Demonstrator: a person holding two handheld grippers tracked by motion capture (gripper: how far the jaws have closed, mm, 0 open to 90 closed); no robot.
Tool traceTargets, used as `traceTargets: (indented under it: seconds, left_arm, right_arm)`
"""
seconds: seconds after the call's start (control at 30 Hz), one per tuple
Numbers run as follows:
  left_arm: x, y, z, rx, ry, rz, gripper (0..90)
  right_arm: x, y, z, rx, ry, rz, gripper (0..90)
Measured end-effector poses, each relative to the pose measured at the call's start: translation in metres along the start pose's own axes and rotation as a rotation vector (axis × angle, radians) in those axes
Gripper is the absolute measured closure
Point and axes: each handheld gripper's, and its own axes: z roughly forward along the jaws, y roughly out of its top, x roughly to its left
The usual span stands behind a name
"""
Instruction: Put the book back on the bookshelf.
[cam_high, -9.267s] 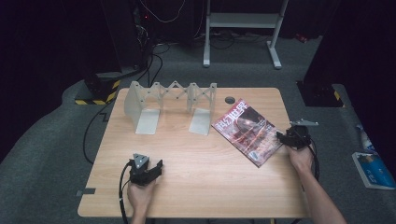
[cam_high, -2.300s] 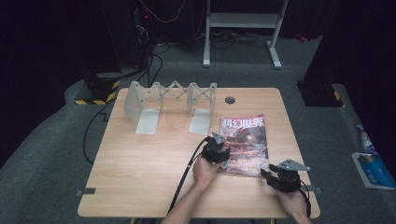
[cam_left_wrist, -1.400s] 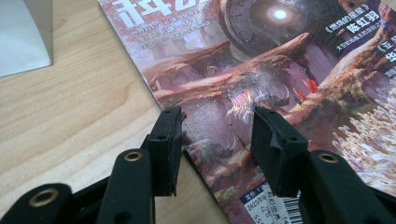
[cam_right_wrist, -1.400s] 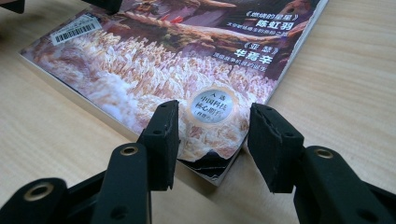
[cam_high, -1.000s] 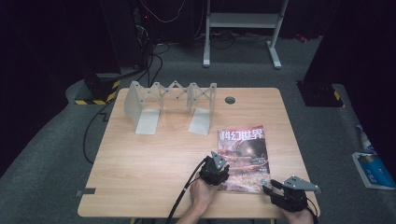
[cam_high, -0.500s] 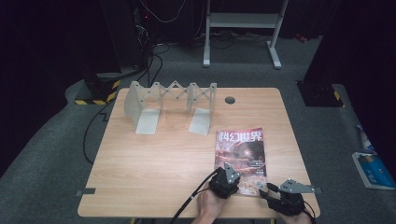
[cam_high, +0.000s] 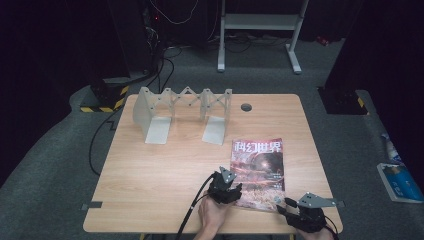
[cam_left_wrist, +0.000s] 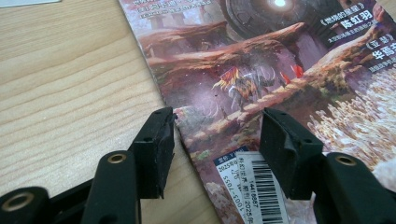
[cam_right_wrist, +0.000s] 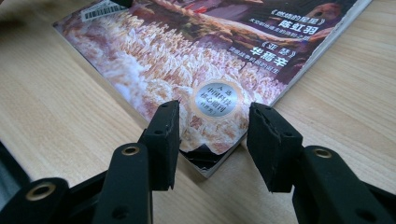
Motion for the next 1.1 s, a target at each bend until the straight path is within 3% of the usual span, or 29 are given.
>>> traceTargets:
  seconds: [0.03, 0.13, 0.37, 0.4, 0.73, 1.1]
  left_arm:
    - [0.002, -0.001, 0.0, 0.002, -0.019, -0.021, 45.0]
    - [0.003, -0.003, -0.001, -0.001, -0.034, -0.025, 45.4]
    - [-0.001, -0.007, -0.004, -0.007, -0.023, -0.027, 47.0]
    - [-0.001, -0.009, -0.006, -0.004, -0.016, -0.013, 47.0]
    - [-0.005, -0.024, -0.02, -0.02, -0.026, -0.026, 47.5]
    - [-0.005, -0.03, -0.026, -0.02, -0.016, -0.035, 48.0]
  right_arm:
    - [0.001, -0.001, 0.0, -0.001, 0.004, -0.003, 54.5]
    - [0.002, -0.002, -0.001, -0.001, 0.006, -0.003, 54.5]
    - [0.004, -0.003, -0.002, 0.0, 0.016, 0.001, 54.5]
    - [0.005, -0.004, -0.003, 0.002, 0.02, 0.003, 54.5]
    - [0.013, -0.006, -0.005, 0.007, 0.038, -0.006, 54.5]
    - [0.016, -0.004, -0.003, 0.017, 0.051, -0.014, 54.5]
